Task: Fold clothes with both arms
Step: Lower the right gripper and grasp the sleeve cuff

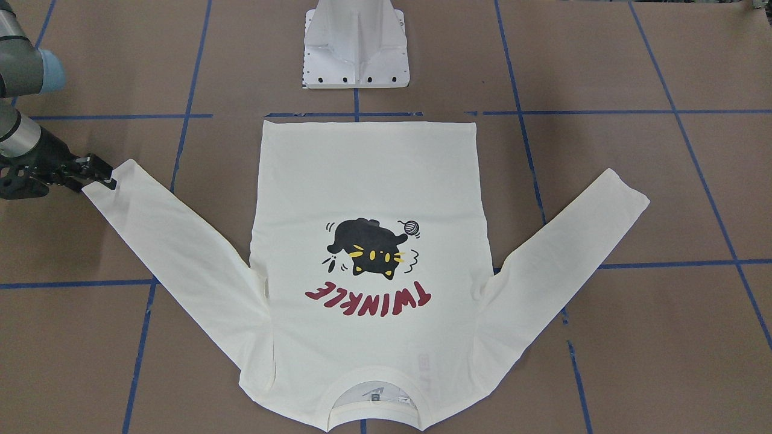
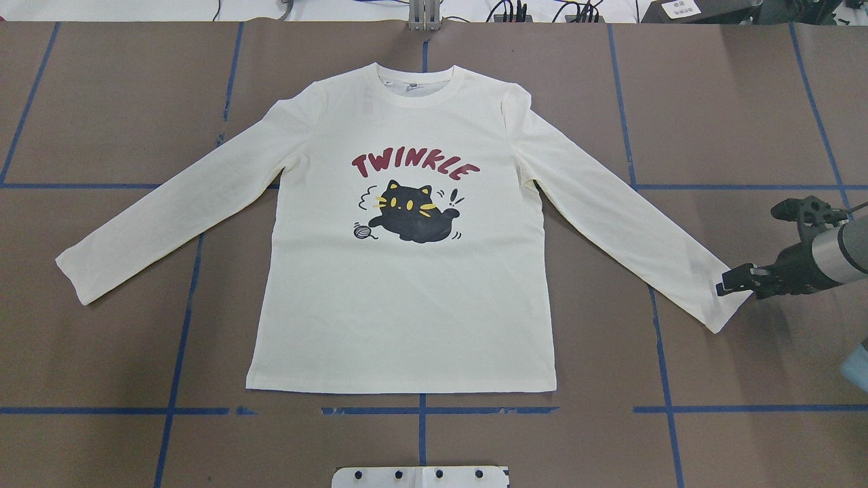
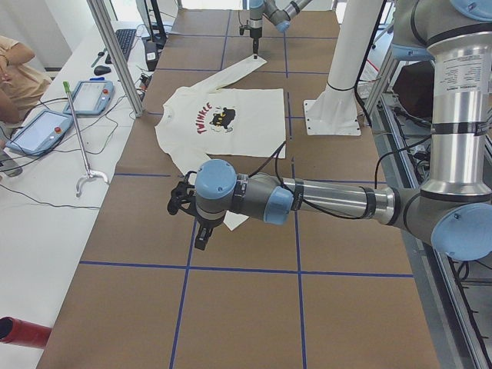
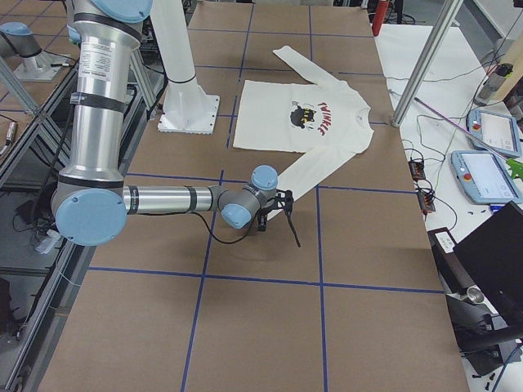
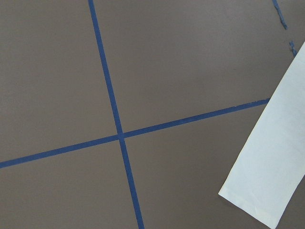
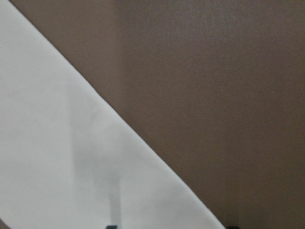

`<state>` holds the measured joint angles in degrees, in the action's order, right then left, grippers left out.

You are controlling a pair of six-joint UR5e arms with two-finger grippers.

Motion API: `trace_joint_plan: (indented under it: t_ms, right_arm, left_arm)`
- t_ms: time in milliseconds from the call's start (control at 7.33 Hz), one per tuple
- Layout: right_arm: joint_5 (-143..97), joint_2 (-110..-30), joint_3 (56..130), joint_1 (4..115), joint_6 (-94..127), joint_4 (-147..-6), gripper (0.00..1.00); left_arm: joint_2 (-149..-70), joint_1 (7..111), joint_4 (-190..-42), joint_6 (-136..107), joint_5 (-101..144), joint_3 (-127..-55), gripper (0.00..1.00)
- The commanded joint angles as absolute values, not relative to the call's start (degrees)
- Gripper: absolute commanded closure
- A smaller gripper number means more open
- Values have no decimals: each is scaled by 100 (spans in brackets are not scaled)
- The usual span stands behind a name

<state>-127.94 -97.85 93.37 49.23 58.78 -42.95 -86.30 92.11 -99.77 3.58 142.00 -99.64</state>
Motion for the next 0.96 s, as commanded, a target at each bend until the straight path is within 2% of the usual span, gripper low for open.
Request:
trace_joint_plan:
  t_ms: [0,819]
  right_arm:
    - [-12858,-9852,9552,4966,5968,-4263,100]
    - [-12806,-10116,9827,5019,5941,-4263,100]
  left_arm:
    - [-8622,9211,-9976,360,14194,-9976,0]
    - [-8622,9211,-9984,360,14194,-9976,0]
